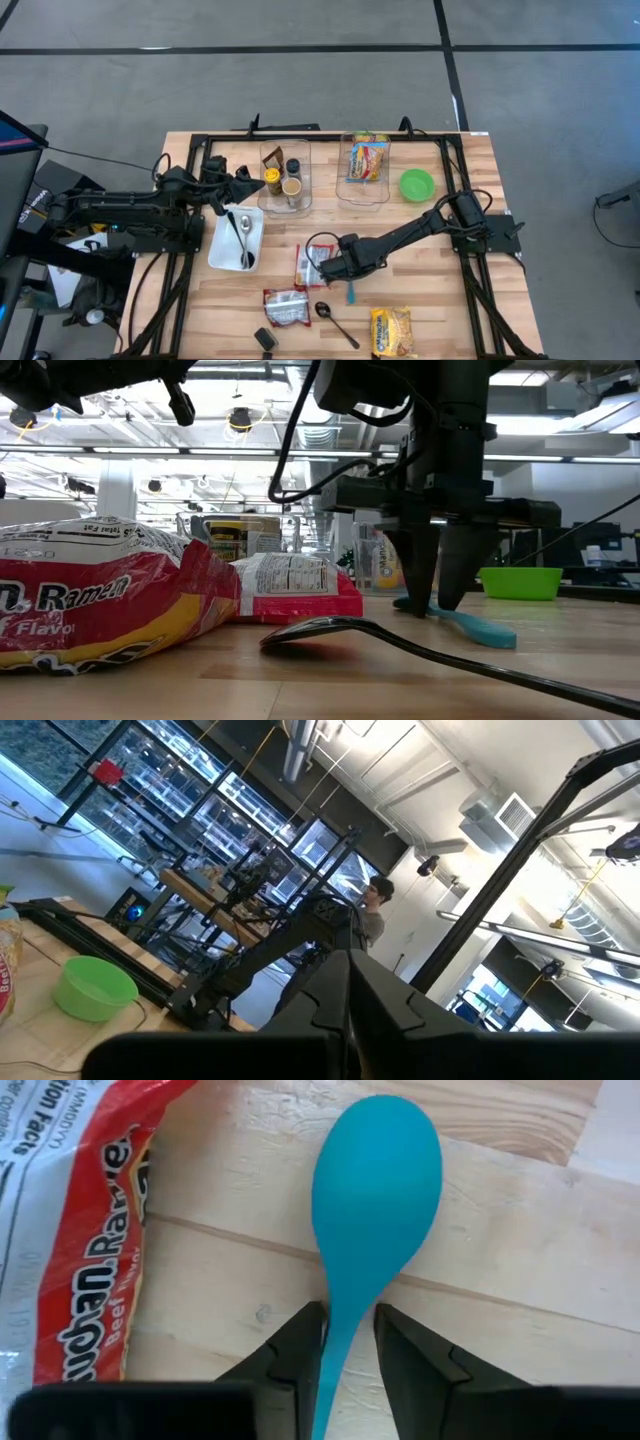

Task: Pick & Place Food Item
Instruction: Put the blue baby spoon into the white bin

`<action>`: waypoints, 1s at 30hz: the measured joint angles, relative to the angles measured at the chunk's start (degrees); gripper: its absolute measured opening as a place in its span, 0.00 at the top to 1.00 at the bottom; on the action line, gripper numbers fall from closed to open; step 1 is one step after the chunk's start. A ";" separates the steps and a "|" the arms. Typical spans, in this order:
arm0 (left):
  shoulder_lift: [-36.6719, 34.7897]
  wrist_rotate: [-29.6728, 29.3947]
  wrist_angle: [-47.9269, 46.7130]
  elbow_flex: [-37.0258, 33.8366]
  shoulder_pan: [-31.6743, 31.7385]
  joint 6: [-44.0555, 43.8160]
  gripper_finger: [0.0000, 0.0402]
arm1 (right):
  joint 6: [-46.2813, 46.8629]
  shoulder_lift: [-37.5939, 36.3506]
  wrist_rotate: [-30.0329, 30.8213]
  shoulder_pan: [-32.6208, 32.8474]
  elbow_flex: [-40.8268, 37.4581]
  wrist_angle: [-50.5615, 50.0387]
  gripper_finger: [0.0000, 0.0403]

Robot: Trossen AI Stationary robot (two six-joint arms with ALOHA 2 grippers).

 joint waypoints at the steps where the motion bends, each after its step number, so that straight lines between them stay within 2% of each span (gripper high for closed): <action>1: -0.01 0.00 -0.01 0.00 -0.02 0.00 0.99 | 0.07 0.00 0.00 0.00 -0.04 0.04 0.80; 12: -0.01 0.00 -0.01 0.00 0.00 0.00 0.99 | -0.90 0.11 -0.02 0.00 -0.10 0.26 0.94; 30: 0.00 -0.02 -0.01 -0.02 -0.01 0.00 0.99 | -7.13 -3.74 -0.28 -0.79 -0.34 -5.10 0.96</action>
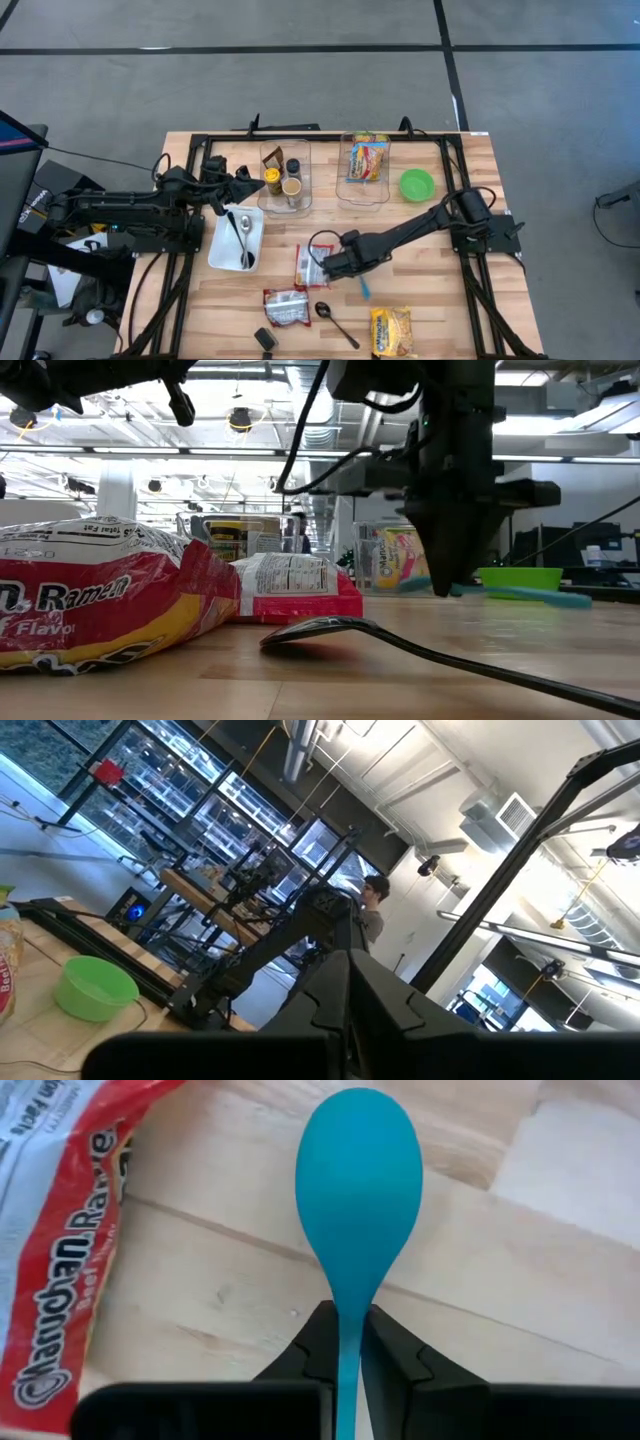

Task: Pick & Place Food Item
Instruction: Put the blue baby spoon into the white bin

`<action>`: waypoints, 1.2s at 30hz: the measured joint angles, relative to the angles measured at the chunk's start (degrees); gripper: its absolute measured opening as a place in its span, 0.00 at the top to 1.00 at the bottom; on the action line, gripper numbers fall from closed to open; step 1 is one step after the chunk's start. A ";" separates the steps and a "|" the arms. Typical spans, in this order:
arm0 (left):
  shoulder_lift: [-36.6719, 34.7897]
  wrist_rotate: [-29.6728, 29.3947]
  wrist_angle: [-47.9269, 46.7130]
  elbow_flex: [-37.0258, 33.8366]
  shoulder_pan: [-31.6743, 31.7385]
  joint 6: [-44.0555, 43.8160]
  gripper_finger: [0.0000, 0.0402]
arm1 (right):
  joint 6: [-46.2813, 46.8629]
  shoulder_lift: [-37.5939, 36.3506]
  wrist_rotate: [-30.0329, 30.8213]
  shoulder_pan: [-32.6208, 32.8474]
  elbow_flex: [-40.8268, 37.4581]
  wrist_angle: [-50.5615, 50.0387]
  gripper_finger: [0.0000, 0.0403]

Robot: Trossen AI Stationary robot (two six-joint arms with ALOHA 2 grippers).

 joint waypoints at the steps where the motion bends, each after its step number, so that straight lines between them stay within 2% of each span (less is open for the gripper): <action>1: 0.00 0.00 0.11 0.00 -0.01 0.00 0.99 | -0.43 -0.36 0.09 0.07 0.00 -0.23 0.96; 13: 0.00 0.00 0.33 0.00 0.00 0.00 0.99 | -7.67 -8.40 2.26 0.11 0.09 0.25 0.96; 22: 0.00 0.00 0.36 0.00 0.00 0.46 0.99 | -15.40 -16.10 9.17 -0.02 0.20 3.69 0.96; 27: 0.00 0.00 0.37 0.00 0.00 0.48 0.99 | -22.10 -19.62 12.60 -0.18 0.20 8.09 0.94; 36: 0.00 0.02 0.35 0.00 0.00 0.72 0.99 | -38.66 -22.82 12.31 -2.53 0.20 22.45 0.95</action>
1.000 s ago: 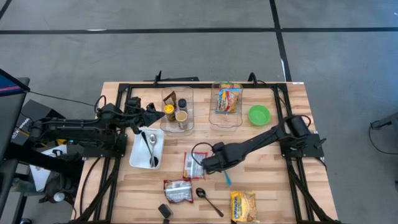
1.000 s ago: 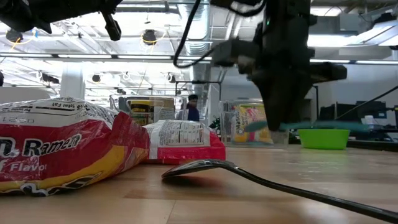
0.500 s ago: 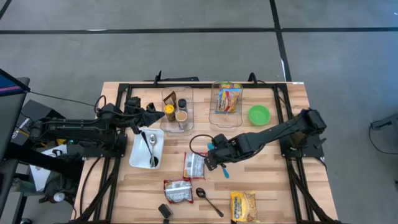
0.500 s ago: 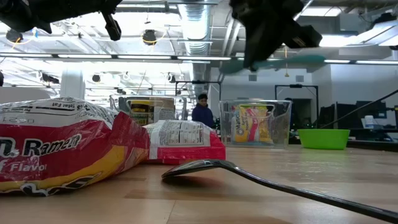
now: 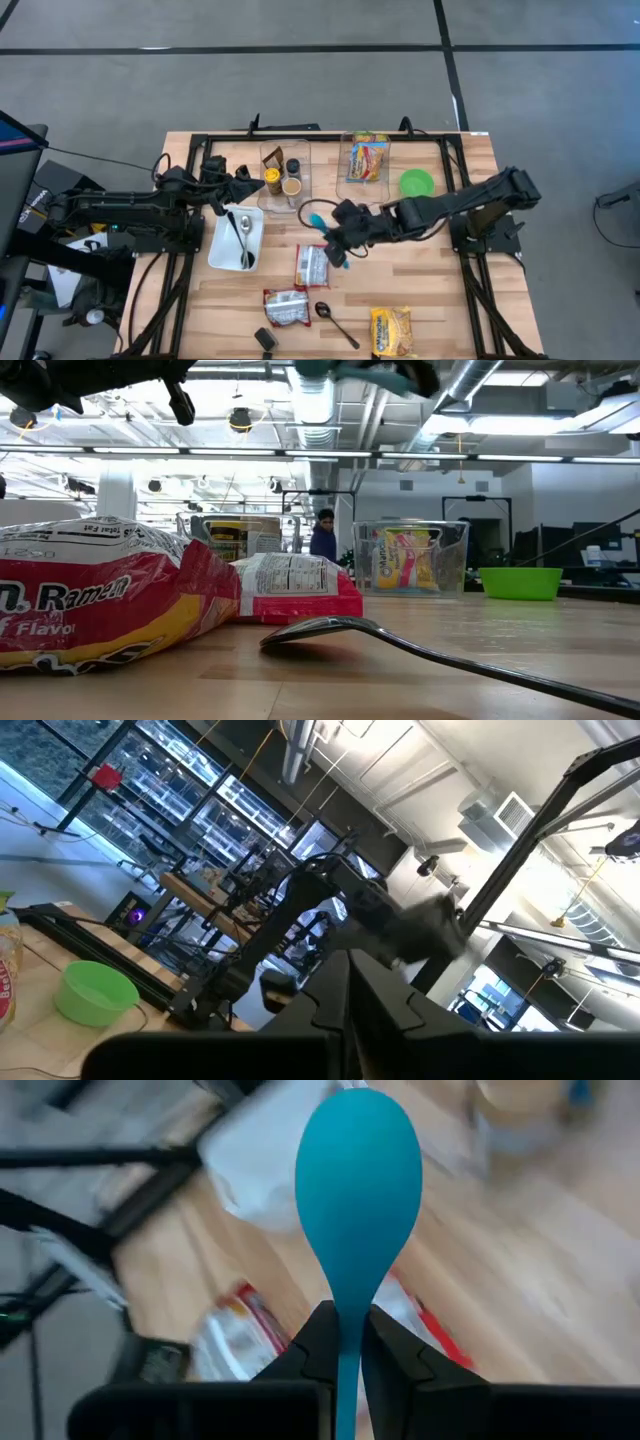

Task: Pick & Place Food Item
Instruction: Put the blue baby spoon into the white bin

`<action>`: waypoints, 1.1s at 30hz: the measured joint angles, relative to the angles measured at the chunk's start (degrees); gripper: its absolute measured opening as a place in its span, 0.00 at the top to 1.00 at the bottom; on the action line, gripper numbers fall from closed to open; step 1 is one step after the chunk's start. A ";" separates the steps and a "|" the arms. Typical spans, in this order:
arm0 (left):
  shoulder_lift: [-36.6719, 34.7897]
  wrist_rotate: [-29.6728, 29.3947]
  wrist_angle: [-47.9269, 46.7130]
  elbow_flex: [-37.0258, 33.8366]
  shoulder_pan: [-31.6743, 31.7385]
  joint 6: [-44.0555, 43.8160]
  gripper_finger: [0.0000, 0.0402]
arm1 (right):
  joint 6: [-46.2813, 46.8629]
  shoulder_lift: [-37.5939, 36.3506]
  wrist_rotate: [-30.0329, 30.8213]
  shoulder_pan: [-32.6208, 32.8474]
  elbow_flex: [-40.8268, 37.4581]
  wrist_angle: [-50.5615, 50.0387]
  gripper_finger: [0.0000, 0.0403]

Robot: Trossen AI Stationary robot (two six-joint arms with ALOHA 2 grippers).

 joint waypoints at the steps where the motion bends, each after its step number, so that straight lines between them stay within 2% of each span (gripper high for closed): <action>1: 0.00 0.02 -0.01 0.00 0.01 0.54 0.99 | -2.00 -0.04 -0.28 -0.37 0.02 2.58 0.95; 6: 0.00 4.75 -0.02 0.00 0.01 8.34 0.99 | -9.35 -0.02 -6.00 -2.52 0.04 14.12 0.95; 13: 0.00 13.36 0.00 0.00 -0.01 20.91 0.99 | -14.37 -0.02 -14.08 -5.66 0.04 26.59 0.95; 18: 0.00 13.70 0.02 0.00 0.01 22.10 0.99 | -15.36 0.42 -21.63 -7.84 0.10 36.22 0.95; 22: 0.00 15.41 0.04 0.00 0.01 22.08 0.99 | -15.31 0.69 -26.75 -9.08 0.00 39.14 0.95; 29: 0.02 20.64 0.94 0.00 -0.01 19.46 0.98 | -14.18 0.64 -30.75 -9.58 0.04 39.30 0.95; 33: 0.00 20.87 1.66 0.00 -0.01 18.97 0.91 | -13.64 0.97 -31.72 -9.38 0.05 39.50 0.95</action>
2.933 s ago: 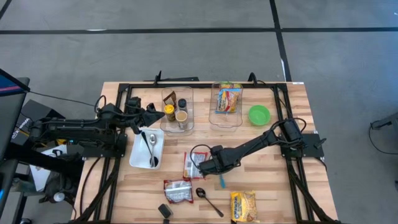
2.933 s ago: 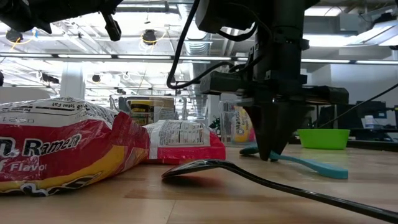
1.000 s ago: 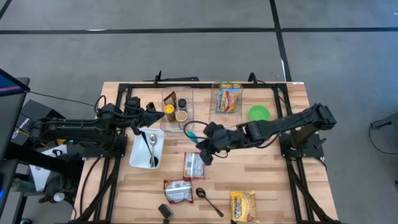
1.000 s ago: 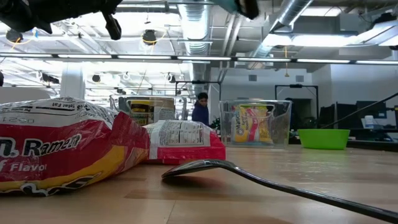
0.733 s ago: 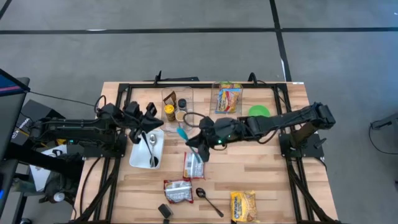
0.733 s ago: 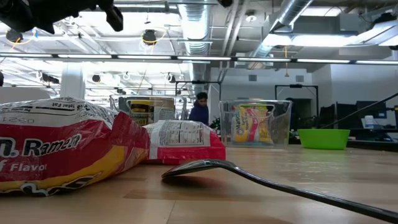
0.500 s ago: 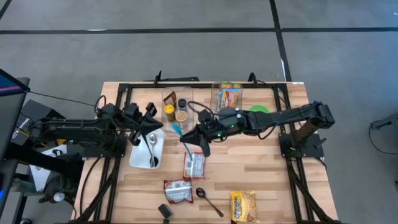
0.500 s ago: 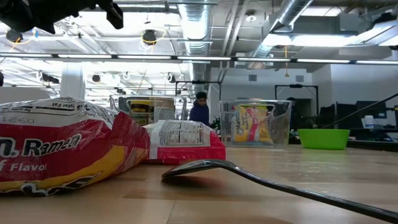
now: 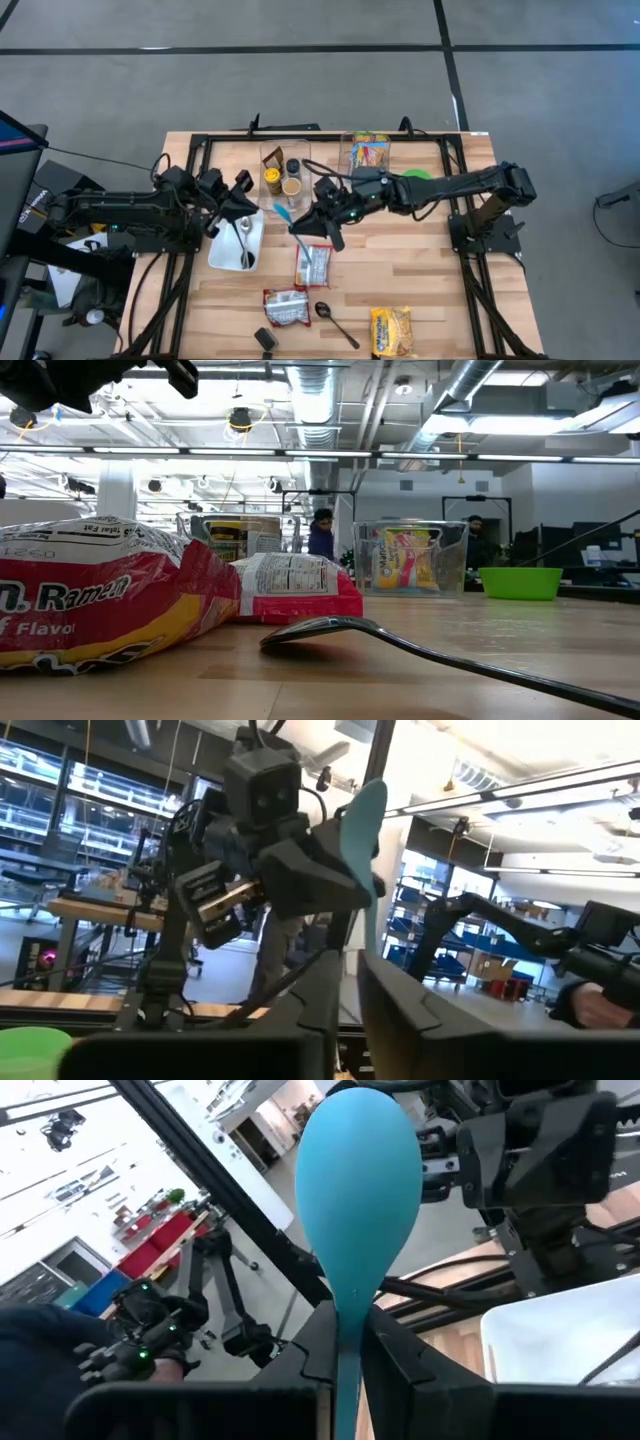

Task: Pick & Place Food Item
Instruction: Put the blue baby spoon into the white bin

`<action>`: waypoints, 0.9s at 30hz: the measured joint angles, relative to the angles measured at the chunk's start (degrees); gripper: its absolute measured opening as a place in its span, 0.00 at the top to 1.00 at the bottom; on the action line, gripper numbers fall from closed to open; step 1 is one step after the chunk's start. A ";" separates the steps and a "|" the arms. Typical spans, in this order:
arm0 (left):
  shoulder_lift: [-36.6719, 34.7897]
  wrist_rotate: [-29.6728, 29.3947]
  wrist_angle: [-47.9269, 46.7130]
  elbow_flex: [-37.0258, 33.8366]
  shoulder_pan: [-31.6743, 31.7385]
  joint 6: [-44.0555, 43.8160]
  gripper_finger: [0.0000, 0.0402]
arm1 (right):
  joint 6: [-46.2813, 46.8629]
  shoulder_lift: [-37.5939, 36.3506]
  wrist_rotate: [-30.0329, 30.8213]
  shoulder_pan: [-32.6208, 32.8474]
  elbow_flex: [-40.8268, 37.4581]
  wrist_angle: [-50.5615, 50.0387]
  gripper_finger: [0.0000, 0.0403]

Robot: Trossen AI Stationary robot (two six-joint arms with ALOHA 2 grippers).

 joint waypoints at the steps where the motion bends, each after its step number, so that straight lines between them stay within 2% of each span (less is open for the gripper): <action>1: 0.02 -0.02 0.00 0.00 0.00 -0.02 0.88 | 0.10 0.73 -0.07 0.02 0.13 1.11 0.95; 4: 0.64 -0.21 0.84 0.00 -0.04 -0.13 0.80 | 0.83 2.23 -2.04 -0.02 -0.16 2.58 0.95; 6: 1.49 -0.32 1.91 -0.01 -0.38 -0.42 0.75 | 1.93 4.25 -3.25 -0.03 0.29 7.07 0.95; 11: 5.41 -0.35 7.24 -0.02 -1.80 -2.66 0.69 | 4.65 7.45 -7.16 -0.50 0.10 11.70 0.95; 15: 9.02 -0.48 10.08 -0.02 -3.34 -2.76 0.68 | 6.12 8.53 -8.25 -0.90 0.31 15.36 0.95; 27: 15.16 -0.57 21.91 -0.02 -6.39 -2.78 0.71 | 8.03 9.99 -9.01 -1.25 0.11 15.16 0.95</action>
